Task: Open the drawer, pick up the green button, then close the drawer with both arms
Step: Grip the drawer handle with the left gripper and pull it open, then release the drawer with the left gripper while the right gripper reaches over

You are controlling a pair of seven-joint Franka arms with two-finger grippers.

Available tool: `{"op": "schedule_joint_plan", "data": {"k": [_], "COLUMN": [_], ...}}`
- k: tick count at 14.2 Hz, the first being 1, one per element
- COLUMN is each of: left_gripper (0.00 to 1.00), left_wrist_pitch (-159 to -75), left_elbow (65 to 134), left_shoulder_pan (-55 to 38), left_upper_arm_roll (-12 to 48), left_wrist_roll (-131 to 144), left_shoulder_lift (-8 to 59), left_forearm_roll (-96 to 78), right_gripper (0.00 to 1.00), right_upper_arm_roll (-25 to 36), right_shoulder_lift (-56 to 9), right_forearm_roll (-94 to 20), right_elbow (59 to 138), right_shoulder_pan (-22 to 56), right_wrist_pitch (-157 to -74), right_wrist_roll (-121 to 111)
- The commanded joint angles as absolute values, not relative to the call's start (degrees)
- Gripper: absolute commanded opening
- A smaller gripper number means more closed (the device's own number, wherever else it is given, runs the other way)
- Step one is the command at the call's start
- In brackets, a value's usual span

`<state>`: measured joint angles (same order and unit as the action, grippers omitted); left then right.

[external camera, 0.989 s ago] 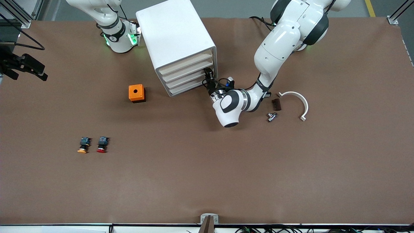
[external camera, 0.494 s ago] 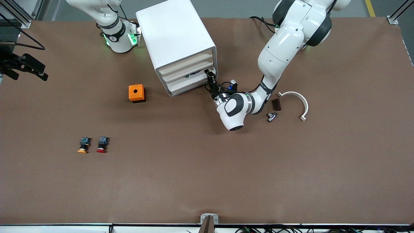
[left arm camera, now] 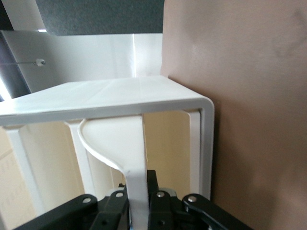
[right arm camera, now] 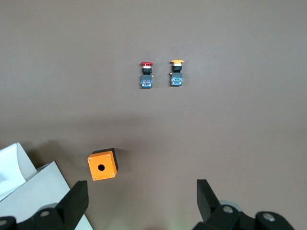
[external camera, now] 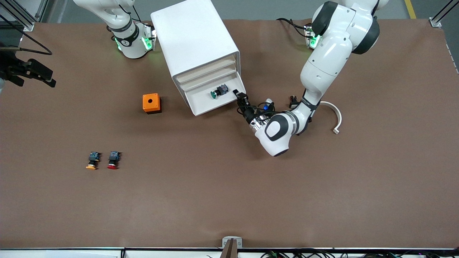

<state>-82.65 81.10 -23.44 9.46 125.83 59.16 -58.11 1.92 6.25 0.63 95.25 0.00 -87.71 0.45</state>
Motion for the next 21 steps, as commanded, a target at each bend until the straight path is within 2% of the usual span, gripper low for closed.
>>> {"op": "schedule_joint_plan", "data": {"k": [1,11,12,13,16,17,21], "left_gripper": [0.12,0.15,0.18,0.28,0.73,0.81,0.96], "left_wrist_pitch": [-82.8,-84.3,-84.3,-84.3,-84.3,-84.3,-84.2], "left_elbow": [78.9,78.0,78.0,78.0,77.9,77.0,73.5], "left_shoulder_pan": [-22.4,-19.6,-19.6,-19.5,-18.5,-18.4,-15.8], "left_upper_arm_roll": [9.7,9.7,9.7,9.7,10.1,10.1,9.7], "left_wrist_roll": [126.3,126.3,126.2,125.6,116.9,112.3,94.3], "left_shoulder_lift": [60.6,60.9,60.9,60.8,60.1,59.9,59.2], "left_forearm_roll": [-59.7,-59.7,-59.7,-59.7,-59.7,-59.7,-59.2], "right_gripper": [1.00,1.00,1.00,1.00,1.00,1.00,1.00], "right_upper_arm_roll": [2.0,2.2,2.2,2.2,2.1,2.0,1.7], "right_shoulder_lift": [5.0,-1.1,-1.8,-1.8,-1.8,-1.8,-1.7], "right_forearm_roll": [0.9,1.2,1.2,1.4,1.7,0.8,0.1], "right_elbow": [94.6,93.0,93.0,93.0,93.0,93.0,93.1], "right_shoulder_pan": [0.4,0.0,0.1,0.0,0.6,1.1,7.4], "right_wrist_pitch": [-87.8,-89.6,-89.6,-89.6,-89.5,-89.2,-88.9], "right_wrist_roll": [0.1,-0.1,0.0,0.0,1.7,4.7,23.4]}}
